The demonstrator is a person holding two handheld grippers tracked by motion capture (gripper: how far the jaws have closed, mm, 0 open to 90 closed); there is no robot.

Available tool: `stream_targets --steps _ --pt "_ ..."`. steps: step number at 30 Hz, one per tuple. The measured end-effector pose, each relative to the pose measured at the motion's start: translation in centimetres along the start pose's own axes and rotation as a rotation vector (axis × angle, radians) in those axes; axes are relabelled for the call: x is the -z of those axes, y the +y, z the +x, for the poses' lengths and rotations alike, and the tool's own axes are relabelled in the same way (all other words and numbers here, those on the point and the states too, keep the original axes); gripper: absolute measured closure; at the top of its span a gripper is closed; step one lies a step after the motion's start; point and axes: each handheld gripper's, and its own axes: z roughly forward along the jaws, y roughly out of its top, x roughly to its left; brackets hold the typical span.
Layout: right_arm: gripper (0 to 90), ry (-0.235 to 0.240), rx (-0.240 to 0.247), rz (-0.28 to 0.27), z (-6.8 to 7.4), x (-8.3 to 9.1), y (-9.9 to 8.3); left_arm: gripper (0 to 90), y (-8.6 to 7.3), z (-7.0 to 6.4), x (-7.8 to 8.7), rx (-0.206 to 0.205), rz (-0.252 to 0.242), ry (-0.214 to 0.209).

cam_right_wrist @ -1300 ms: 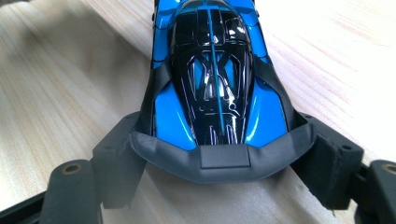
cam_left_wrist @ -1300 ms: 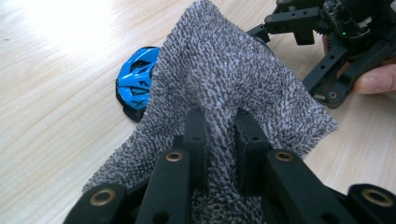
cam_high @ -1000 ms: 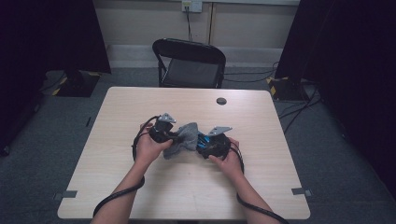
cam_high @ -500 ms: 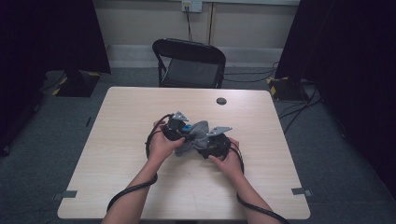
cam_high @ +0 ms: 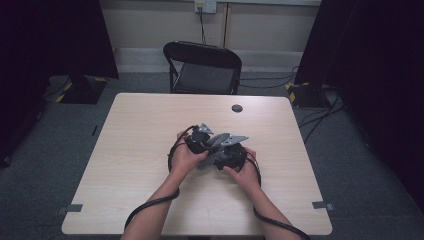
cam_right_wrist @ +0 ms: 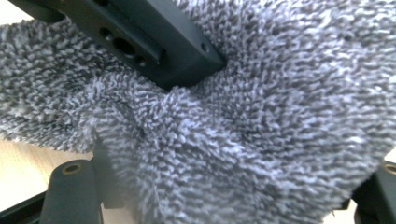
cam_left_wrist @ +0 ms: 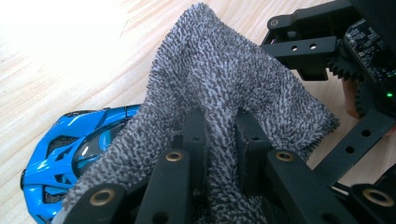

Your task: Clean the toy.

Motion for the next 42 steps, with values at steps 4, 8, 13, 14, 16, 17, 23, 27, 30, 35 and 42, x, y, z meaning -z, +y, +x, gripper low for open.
stream_targets --steps 4,8,13,14,16,17,23,27,30,35,42 --pt "24.5 0.000 0.000 0.000 0.0 0.0 0.0 77.2 0.1 0.3 0.1 0.016 -0.008 0.010" --pt "24.5 0.000 0.000 0.000 0.0 0.0 0.0 77.2 0.2 0.9 0.3 0.023 -0.015 0.034" --pt "24.5 0.000 0.001 0.000 0.0 0.0 0.0 77.2 0.7 1.7 0.5 0.015 0.008 0.071" --pt "24.6 0.000 0.001 0.000 0.0 0.0 0.0 77.2 0.8 1.9 0.4 0.014 0.013 0.076" --pt "24.5 0.000 0.000 0.000 0.0 0.0 0.0 77.2 0.8 2.2 0.4 0.013 0.017 0.094" --pt "24.5 0.000 0.001 0.000 0.0 0.0 0.0 77.2 0.8 2.4 0.4 0.021 0.015 0.095" --pt "24.5 0.000 0.000 0.000 0.0 0.0 0.0 77.0 0.6 3.6 0.3 0.053 0.020 0.132" --pt "24.6 0.000 0.001 0.000 0.0 0.0 0.0 77.0 0.3 4.4 0.2 0.068 0.026 0.159" --pt "24.6 0.000 0.000 -0.001 0.0 0.0 0.0 77.0 0.1 5.1 0.2 0.098 0.024 0.165" --pt "24.6 0.000 0.000 -0.001 0.0 0.0 0.0 77.1 -0.3 5.8 0.3 0.107 0.026 0.186" --pt "24.6 0.000 0.000 -0.001 0.0 0.0 0.0 77.1 -0.8 6.7 0.4 0.122 0.033 0.217"
